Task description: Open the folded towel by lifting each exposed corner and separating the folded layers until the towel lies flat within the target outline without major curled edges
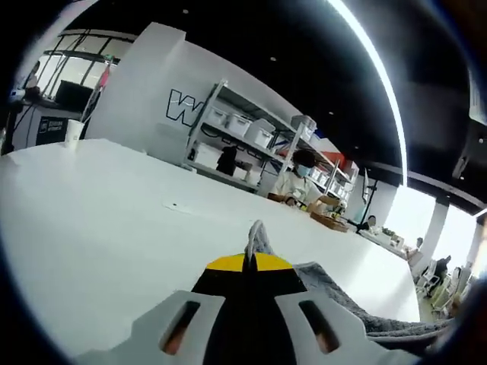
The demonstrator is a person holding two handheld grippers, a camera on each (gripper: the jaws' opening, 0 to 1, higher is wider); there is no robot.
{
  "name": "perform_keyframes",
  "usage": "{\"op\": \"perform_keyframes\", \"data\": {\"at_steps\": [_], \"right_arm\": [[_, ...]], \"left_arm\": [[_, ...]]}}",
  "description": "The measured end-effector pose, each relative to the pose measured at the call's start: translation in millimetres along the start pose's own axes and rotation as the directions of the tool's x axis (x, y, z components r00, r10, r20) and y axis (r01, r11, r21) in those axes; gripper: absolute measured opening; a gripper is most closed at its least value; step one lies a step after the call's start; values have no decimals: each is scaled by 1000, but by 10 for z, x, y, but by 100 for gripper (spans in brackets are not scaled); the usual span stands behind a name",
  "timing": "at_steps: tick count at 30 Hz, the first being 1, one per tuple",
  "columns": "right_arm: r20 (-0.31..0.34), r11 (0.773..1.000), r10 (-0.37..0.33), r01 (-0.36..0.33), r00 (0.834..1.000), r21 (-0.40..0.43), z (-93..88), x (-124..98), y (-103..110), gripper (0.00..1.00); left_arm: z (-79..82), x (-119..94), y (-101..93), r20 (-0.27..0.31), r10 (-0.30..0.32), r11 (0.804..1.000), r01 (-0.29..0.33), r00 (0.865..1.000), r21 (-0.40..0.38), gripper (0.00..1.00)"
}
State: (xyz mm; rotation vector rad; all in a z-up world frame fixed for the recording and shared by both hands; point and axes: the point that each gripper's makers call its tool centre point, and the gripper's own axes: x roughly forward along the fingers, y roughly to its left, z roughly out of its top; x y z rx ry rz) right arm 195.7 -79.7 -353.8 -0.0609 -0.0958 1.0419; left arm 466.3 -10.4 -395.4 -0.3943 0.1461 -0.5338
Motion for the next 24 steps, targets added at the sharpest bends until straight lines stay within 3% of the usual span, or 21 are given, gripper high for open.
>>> {"op": "perform_keyframes", "data": {"at_steps": [1, 2, 9, 11, 15, 24], "right_arm": [[14, 1000, -21, 22, 1000, -3, 17, -14, -26, 0], [19, 1000, -26, 26, 999, -3, 26, -41, -15, 0], [41, 999, -51, 51, 998, -14, 89, -100, -2, 0], [26, 998, -66, 66, 998, -20, 74, -102, 7, 0], [51, 998, -67, 67, 996, -4, 111, -131, 29, 0], [59, 996, -83, 84, 995, -16, 105, -210, 63, 0]], "left_arm": [[19, -1, 4, 7, 1, 1000, -1, 1000, 5, 1], [63, 3, -47, 28, -27, 999, 28, 999, -46, 1], [96, 25, -82, 35, -23, 1000, 23, 999, -11, 1], [138, 38, -83, 63, -8, 999, 6, 998, 34, 1], [168, 45, -148, 80, -25, 999, 23, 997, 22, 1], [104, 92, -232, 65, -32, 998, 28, 997, 53, 1]]}}
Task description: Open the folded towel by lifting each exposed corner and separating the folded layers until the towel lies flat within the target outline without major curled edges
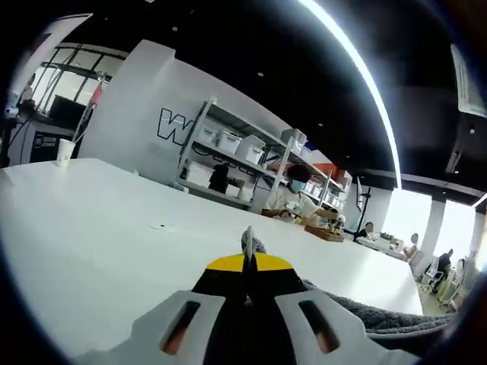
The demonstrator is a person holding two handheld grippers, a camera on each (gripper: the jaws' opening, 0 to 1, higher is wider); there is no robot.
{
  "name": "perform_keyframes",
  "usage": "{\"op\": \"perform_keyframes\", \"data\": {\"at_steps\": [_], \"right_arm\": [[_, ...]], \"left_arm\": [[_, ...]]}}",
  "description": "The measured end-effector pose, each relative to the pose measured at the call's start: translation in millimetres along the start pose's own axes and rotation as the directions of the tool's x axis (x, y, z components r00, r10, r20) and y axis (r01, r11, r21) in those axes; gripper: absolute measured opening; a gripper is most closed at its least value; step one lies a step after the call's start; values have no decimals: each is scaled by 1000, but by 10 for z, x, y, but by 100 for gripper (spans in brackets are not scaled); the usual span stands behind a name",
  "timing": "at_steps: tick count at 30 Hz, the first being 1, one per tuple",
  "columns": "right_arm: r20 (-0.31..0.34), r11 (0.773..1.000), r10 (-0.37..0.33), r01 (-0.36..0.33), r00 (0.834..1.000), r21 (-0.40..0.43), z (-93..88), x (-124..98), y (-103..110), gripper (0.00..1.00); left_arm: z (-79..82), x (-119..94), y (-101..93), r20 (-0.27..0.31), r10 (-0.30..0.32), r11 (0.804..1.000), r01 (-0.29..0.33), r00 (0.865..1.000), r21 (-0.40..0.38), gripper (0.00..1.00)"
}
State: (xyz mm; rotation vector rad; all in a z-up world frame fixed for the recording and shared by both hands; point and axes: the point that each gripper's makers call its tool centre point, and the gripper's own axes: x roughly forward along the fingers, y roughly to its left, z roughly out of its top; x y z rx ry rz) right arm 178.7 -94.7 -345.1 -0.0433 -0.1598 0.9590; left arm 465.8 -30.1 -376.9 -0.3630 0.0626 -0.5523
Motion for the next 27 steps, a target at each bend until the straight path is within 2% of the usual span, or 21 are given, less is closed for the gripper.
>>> {"op": "perform_keyframes", "data": {"at_steps": [6, 15, 20, 24, 26, 27], "right_arm": [[8, 1000, -9, 9, 1000, 8, -16, -26, -25, 0], [0, 1000, -8, 8, 1000, 14, -42, -35, -23, 0], [5, 1000, -12, 12, 1000, 12, -15, -54, -30, 0], [6, 1000, -15, 14, 1000, 11, -7, -62, -43, 0], [15, 1000, -13, 13, 1000, 16, 1, -90, -23, 0], [7, 1000, -28, 28, 1000, -6, -15, -107, -36, 0]], "left_arm": [[34, 12, -30, 13, -4, 1000, 4, 1000, -3, 1], [-6, 1, -19, 5, 3, 1000, -3, 1000, -7, 1], [51, 20, -79, 20, -4, 1000, 5, 1000, -11, 1], [117, 32, -127, 31, 12, 1000, -12, 999, 6, 1], [145, 50, -182, 24, -2, 1000, 2, 1000, 2, 1], [165, 55, -189, 25, 0, 1000, 0, 1000, 11, 1]]}}
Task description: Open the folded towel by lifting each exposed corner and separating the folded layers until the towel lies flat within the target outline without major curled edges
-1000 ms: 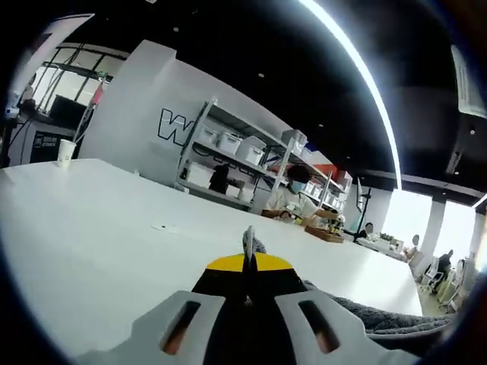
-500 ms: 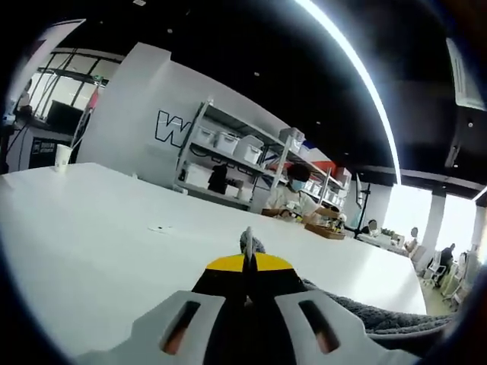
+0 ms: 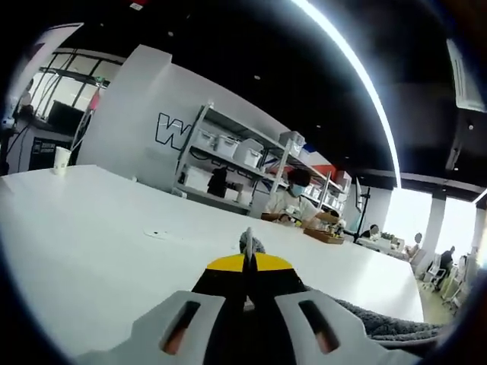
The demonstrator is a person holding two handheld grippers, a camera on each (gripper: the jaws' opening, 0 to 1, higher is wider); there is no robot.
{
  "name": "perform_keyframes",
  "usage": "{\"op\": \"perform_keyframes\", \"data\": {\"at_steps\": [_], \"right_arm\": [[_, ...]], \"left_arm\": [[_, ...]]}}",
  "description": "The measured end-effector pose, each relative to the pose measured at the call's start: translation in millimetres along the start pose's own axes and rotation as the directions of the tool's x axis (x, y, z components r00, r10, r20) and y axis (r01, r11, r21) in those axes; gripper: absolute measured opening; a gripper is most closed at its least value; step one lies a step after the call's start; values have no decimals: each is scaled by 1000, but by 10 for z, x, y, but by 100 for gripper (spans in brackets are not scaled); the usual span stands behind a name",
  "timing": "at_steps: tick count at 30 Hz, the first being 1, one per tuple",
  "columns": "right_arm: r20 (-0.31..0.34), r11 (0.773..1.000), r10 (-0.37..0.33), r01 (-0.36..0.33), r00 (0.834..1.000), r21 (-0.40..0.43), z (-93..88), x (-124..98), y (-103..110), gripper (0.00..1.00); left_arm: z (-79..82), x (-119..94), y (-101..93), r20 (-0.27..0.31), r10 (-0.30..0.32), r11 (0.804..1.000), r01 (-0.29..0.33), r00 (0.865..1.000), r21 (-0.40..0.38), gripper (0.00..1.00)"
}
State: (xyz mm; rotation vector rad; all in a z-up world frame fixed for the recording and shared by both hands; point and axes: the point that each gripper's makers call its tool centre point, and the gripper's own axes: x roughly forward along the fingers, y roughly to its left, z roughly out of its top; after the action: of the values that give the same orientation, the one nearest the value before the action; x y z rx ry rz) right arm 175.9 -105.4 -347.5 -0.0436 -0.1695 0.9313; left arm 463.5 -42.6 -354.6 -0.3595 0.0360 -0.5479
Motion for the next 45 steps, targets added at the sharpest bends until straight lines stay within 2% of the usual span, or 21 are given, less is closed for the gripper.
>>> {"op": "perform_keyframes", "data": {"at_steps": [2, 9, 10, 15, 20, 24, 30, 45], "right_arm": [[-10, 1000, -16, 15, 1000, -18, -30, -28, -16, 0], [-7, 1000, -22, 22, 1000, -16, -20, -94, -40, 0], [6, 999, -46, 46, 999, -18, 33, -157, -94, 0], [17, 998, -57, 58, 998, -32, 109, -208, -130, 0], [31, 995, -87, 89, 996, -34, 154, -253, -188, 0], [35, 994, -102, 103, 994, -38, 171, -270, -219, 0], [42, 991, -123, 125, 992, -49, 212, -303, -240, 0], [79, 980, -183, 188, 980, -59, 340, -434, -354, 0]], "left_arm": [[19, 15, 2, -4, 1, 1000, -2, 1000, -21, 1], [65, 42, -115, 2, -13, 1000, 13, 1000, 19, 1], [78, 74, -166, 0, -22, 1000, 22, 1000, 11, 1], [108, 125, -297, 4, -38, 999, 38, 999, 32, 1], [116, 134, -324, 8, -43, 999, 43, 999, 20, 1], [112, 154, -361, 0, -44, 998, 44, 999, 51, 1], [143, 182, -434, 15, -54, 998, 54, 998, 37, 1], [275, 288, -625, 35, -84, 996, 82, 996, 37, 1]]}}
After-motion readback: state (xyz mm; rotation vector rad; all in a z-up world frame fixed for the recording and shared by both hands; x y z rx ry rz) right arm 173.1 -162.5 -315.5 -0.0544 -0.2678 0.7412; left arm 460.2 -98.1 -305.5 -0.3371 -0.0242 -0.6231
